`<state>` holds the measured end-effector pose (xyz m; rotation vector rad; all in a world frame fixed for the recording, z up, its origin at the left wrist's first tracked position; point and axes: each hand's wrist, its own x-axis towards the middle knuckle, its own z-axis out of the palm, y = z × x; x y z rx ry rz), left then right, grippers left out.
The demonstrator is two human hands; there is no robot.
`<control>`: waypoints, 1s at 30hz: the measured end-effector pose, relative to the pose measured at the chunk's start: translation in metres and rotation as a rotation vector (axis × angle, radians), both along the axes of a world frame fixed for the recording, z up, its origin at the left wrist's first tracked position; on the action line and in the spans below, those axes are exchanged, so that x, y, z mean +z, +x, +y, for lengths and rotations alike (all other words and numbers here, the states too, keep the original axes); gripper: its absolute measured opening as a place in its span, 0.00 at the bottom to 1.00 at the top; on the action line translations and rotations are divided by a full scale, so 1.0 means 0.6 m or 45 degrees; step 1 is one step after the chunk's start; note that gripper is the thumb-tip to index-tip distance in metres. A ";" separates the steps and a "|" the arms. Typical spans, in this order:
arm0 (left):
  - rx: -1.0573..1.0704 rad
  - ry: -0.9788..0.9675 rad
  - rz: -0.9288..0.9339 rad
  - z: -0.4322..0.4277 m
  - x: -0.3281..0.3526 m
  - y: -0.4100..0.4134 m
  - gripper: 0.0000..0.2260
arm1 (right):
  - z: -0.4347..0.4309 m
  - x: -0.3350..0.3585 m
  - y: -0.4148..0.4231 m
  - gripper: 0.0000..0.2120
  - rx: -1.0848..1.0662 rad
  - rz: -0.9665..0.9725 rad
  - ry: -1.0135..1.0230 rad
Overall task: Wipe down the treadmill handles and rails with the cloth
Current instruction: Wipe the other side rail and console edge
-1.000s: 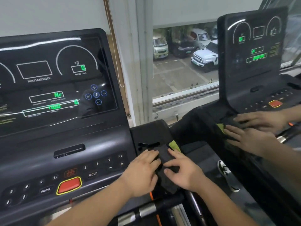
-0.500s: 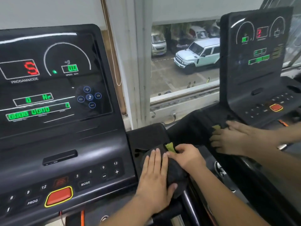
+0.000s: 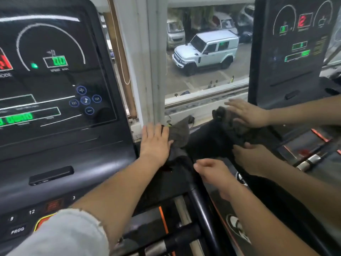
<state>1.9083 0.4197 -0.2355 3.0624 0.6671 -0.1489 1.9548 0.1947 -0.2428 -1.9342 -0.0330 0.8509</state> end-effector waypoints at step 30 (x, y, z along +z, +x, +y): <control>-0.629 -0.126 -0.039 -0.017 -0.024 -0.118 0.26 | -0.003 -0.010 -0.029 0.08 0.206 -0.350 -0.355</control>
